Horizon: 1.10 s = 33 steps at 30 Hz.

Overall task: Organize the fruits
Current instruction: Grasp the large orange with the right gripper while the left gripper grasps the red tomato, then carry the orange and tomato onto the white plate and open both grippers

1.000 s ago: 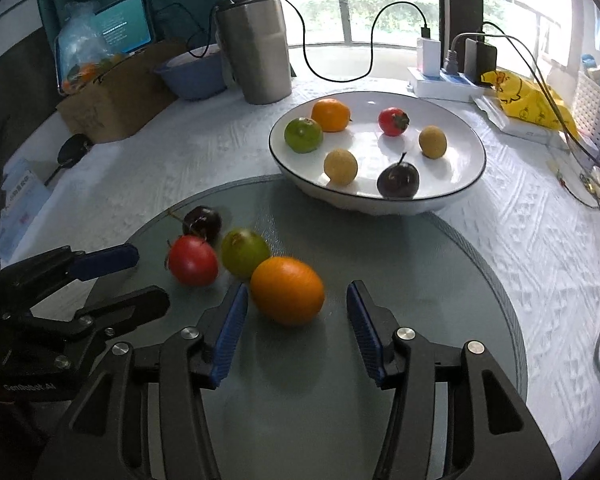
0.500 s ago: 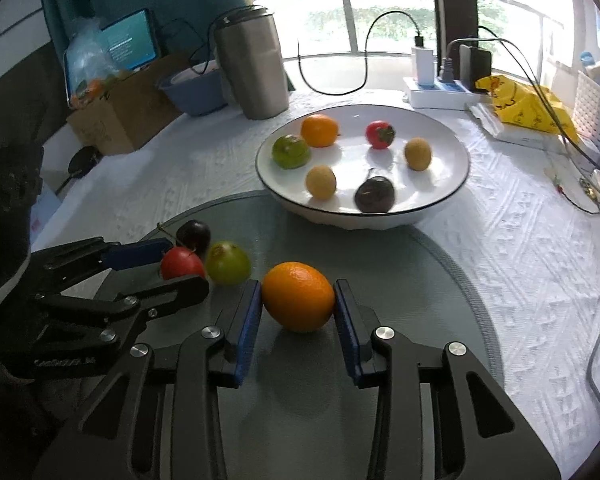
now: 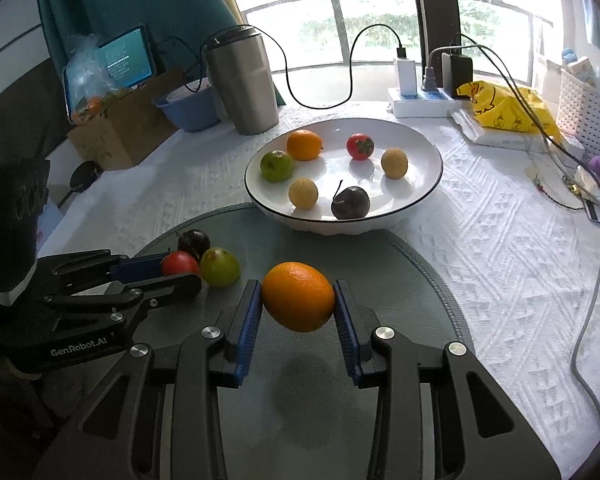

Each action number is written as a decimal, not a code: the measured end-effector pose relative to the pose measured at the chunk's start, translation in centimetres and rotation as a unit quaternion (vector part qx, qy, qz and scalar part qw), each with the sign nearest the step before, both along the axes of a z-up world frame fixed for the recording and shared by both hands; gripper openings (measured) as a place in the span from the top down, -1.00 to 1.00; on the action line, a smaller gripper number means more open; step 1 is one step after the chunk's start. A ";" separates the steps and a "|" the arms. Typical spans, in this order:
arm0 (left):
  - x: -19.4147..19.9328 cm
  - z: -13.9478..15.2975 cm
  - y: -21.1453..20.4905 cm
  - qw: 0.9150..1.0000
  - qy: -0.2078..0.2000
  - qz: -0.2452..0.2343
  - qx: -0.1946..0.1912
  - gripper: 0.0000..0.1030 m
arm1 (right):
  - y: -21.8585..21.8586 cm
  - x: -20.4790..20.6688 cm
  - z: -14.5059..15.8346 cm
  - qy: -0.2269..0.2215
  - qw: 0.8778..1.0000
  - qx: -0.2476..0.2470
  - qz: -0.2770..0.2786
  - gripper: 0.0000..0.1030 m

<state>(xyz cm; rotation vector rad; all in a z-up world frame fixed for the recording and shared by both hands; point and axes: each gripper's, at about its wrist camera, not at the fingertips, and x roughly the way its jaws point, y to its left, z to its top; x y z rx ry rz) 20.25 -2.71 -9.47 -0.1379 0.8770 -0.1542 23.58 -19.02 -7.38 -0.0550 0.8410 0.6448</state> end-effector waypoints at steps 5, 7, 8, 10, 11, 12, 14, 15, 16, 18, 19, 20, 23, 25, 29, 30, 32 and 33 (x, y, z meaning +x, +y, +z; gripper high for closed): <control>-0.6 1.4 -0.2 1.000 -0.014 -0.001 0.001 0.32 | -0.5 -0.1 1.0 -0.013 1.000 0.002 -0.004 0.25; -0.8 2.2 -0.2 1.000 -0.022 -0.002 0.004 0.32 | -0.7 0.0 1.5 -0.018 1.000 0.003 -0.007 0.25; -0.8 2.6 -0.2 1.000 -0.027 -0.002 0.005 0.32 | -0.8 0.1 1.7 -0.020 1.000 0.004 -0.008 0.25; -0.8 3.2 -0.3 0.999 -0.034 -0.002 0.008 0.32 | -1.1 0.3 2.2 -0.025 1.000 0.005 -0.011 0.25; -0.7 3.6 -0.3 0.999 -0.038 -0.002 0.010 0.32 | -1.2 0.4 2.3 -0.027 1.000 0.005 -0.012 0.25; -0.6 4.0 -0.4 0.999 -0.042 -0.003 0.011 0.32 | -1.3 0.5 2.5 -0.029 0.999 0.006 -0.014 0.25; -0.2 4.5 -0.5 0.999 -0.046 -0.005 0.012 0.32 | -1.6 0.9 2.9 -0.033 0.999 0.007 -0.016 0.25; 0.0 4.6 -0.6 0.999 -0.047 -0.005 0.013 0.32 | -1.6 1.1 3.0 -0.034 0.999 0.008 -0.018 0.25; 0.2 4.8 -0.6 0.999 -0.048 -0.006 0.012 0.32 | -1.7 1.3 3.1 -0.035 0.999 0.009 -0.019 0.25; 0.6 5.0 -0.7 0.999 -0.049 -0.008 0.012 0.32 | -1.9 1.7 3.3 -0.036 0.999 0.010 -0.020 0.25; 0.9 5.1 -0.8 0.999 -0.049 -0.009 0.012 0.32 | -1.9 2.0 3.4 -0.037 0.999 0.010 -0.020 0.25; 1.1 5.1 -0.9 0.999 -0.050 -0.010 0.013 0.32 | -2.0 2.2 3.4 -0.037 0.999 0.011 -0.021 0.25; 1.9 5.3 -1.1 0.999 -0.050 -0.013 0.013 0.32 | -2.2 3.0 3.5 -0.037 0.999 0.012 -0.022 0.25; 2.6 5.2 -1.2 0.999 -0.050 -0.014 0.013 0.32 | -2.3 3.5 3.5 -0.036 0.999 0.012 -0.024 0.25; 4.0 4.9 -1.5 0.999 -0.047 -0.017 0.012 0.32 | -2.5 4.9 3.3 -0.033 0.999 0.011 -0.025 0.25; 4.4 4.9 -1.6 0.999 -0.046 -0.019 0.011 0.32 | -2.6 5.3 3.3 -0.033 0.999 0.012 -0.026 0.25; 5.3 4.6 -1.8 0.999 -0.043 -0.021 0.009 0.32 | -2.7 6.0 3.0 -0.031 0.999 0.012 -0.028 0.25; 5.6 4.5 -1.8 0.999 -0.043 -0.022 0.008 0.32 | -2.7 6.2 2.9 -0.030 0.999 0.013 -0.030 0.25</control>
